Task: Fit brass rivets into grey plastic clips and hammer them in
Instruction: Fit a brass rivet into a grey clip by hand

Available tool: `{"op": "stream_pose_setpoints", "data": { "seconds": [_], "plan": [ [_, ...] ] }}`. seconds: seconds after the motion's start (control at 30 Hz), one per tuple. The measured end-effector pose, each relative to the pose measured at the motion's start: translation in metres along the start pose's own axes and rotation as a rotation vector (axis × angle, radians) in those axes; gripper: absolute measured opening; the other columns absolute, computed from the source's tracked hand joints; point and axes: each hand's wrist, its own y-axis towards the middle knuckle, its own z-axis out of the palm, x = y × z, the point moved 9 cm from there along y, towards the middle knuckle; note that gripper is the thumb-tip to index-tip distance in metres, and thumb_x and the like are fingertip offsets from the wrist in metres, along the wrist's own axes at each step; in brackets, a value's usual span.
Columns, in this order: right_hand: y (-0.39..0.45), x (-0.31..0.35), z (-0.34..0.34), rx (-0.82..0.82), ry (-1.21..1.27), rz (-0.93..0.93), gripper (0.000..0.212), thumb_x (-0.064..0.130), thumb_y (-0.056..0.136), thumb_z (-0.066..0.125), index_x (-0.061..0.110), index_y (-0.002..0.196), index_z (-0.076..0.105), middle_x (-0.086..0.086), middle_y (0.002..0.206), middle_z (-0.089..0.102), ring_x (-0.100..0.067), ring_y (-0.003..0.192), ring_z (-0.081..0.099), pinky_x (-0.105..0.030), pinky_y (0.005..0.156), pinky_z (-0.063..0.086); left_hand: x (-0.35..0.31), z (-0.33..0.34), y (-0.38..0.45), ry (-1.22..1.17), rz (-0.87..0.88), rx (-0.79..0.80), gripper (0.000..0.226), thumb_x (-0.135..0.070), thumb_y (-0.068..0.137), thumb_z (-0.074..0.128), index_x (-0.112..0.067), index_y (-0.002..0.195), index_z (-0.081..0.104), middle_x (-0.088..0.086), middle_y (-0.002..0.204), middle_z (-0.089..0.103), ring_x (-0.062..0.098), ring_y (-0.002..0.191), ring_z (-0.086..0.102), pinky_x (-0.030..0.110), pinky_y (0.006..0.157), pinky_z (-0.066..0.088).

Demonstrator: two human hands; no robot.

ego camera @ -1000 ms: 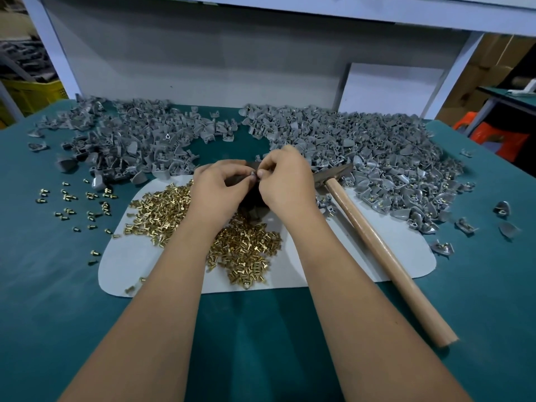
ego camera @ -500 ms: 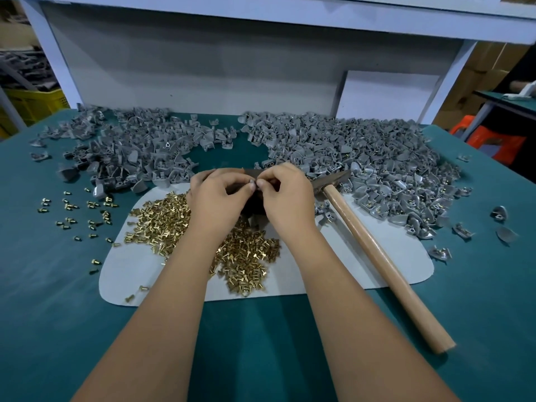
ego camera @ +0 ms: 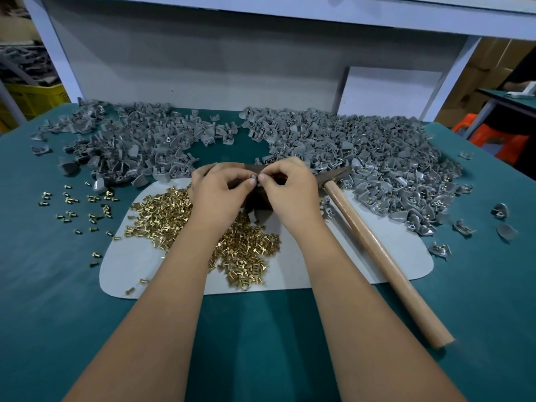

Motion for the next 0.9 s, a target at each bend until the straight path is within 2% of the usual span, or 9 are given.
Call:
{"op": "stream_pose_setpoints", "data": {
  "seconds": [0.13, 0.2, 0.27, 0.4, 0.47, 0.63, 0.73, 0.9],
  "plan": [
    [-0.002, -0.001, 0.0, 0.0, 0.049, 0.003, 0.004, 0.011, 0.084, 0.069, 0.014, 0.082, 0.072, 0.007, 0.089, 0.056, 0.008, 0.08, 0.05, 0.002, 0.07, 0.033, 0.002, 0.001, 0.001, -0.015, -0.011, 0.01, 0.009, -0.034, 0.089, 0.068, -0.041, 0.094, 0.068, -0.023, 0.108, 0.056, 0.021, 0.125, 0.029, 0.042, 0.108, 0.028],
    [-0.002, -0.001, -0.001, -0.013, 0.046, 0.013, 0.005, 0.01, 0.084, 0.069, 0.013, 0.081, 0.072, 0.008, 0.088, 0.056, 0.003, 0.08, 0.051, 0.001, 0.07, 0.033, 0.002, 0.001, 0.002, -0.014, -0.008, 0.01, 0.01, -0.033, 0.089, 0.068, -0.043, 0.093, 0.066, -0.023, 0.108, 0.056, 0.022, 0.126, 0.029, 0.039, 0.106, 0.028],
    [-0.002, 0.002, 0.001, -0.024, 0.005, 0.008, 0.007, 0.01, 0.084, 0.068, 0.014, 0.08, 0.07, 0.009, 0.086, 0.055, -0.004, 0.083, 0.051, -0.003, 0.071, 0.035, 0.002, 0.001, 0.002, -0.008, -0.007, 0.008, 0.012, -0.034, 0.089, 0.068, -0.045, 0.091, 0.064, -0.023, 0.108, 0.056, 0.022, 0.125, 0.029, 0.041, 0.107, 0.028],
    [-0.002, 0.012, 0.006, -0.017, -0.16, -0.063, 0.008, 0.011, 0.086, 0.063, 0.015, 0.079, 0.066, 0.007, 0.087, 0.058, -0.017, 0.093, 0.053, -0.036, 0.085, 0.044, 0.002, 0.0, 0.002, -0.002, -0.019, -0.005, 0.015, -0.033, 0.089, 0.068, -0.047, 0.09, 0.062, -0.023, 0.105, 0.057, 0.024, 0.125, 0.03, 0.042, 0.106, 0.028],
    [-0.003, 0.016, 0.007, -0.025, -0.206, -0.07, 0.012, 0.012, 0.086, 0.062, 0.018, 0.076, 0.061, 0.008, 0.086, 0.057, -0.019, 0.094, 0.052, -0.042, 0.086, 0.044, 0.002, 0.0, 0.002, 0.016, -0.019, -0.003, 0.013, -0.033, 0.089, 0.068, -0.045, 0.092, 0.064, -0.023, 0.106, 0.057, 0.024, 0.126, 0.031, 0.04, 0.106, 0.027],
    [0.003, 0.019, 0.009, 0.002, -0.296, -0.016, 0.016, 0.015, 0.087, 0.059, 0.023, 0.073, 0.057, 0.002, 0.092, 0.064, -0.022, 0.095, 0.055, -0.043, 0.084, 0.047, 0.001, -0.001, 0.001, 0.033, -0.011, -0.008, 0.009, -0.035, 0.089, 0.068, -0.04, 0.096, 0.072, -0.023, 0.106, 0.059, 0.022, 0.128, 0.036, 0.046, 0.109, 0.03],
    [-0.001, 0.022, 0.009, -0.015, -0.333, -0.06, 0.012, 0.016, 0.088, 0.059, 0.02, 0.077, 0.06, 0.003, 0.091, 0.063, -0.021, 0.094, 0.053, -0.042, 0.082, 0.046, -0.002, -0.003, -0.002, 0.05, -0.016, -0.03, 0.016, -0.039, 0.089, 0.067, -0.053, 0.083, 0.062, -0.027, 0.105, 0.058, 0.019, 0.128, 0.038, 0.047, 0.108, 0.032],
    [-0.011, 0.023, 0.006, -0.079, -0.255, -0.11, 0.009, 0.011, 0.087, 0.06, 0.013, 0.079, 0.062, 0.002, 0.089, 0.061, -0.021, 0.094, 0.051, -0.044, 0.083, 0.043, -0.002, -0.005, -0.006, 0.094, -0.052, -0.061, 0.019, -0.045, 0.088, 0.065, -0.056, 0.074, 0.058, -0.03, 0.105, 0.059, 0.018, 0.128, 0.033, 0.048, 0.107, 0.029]
  ]
}}
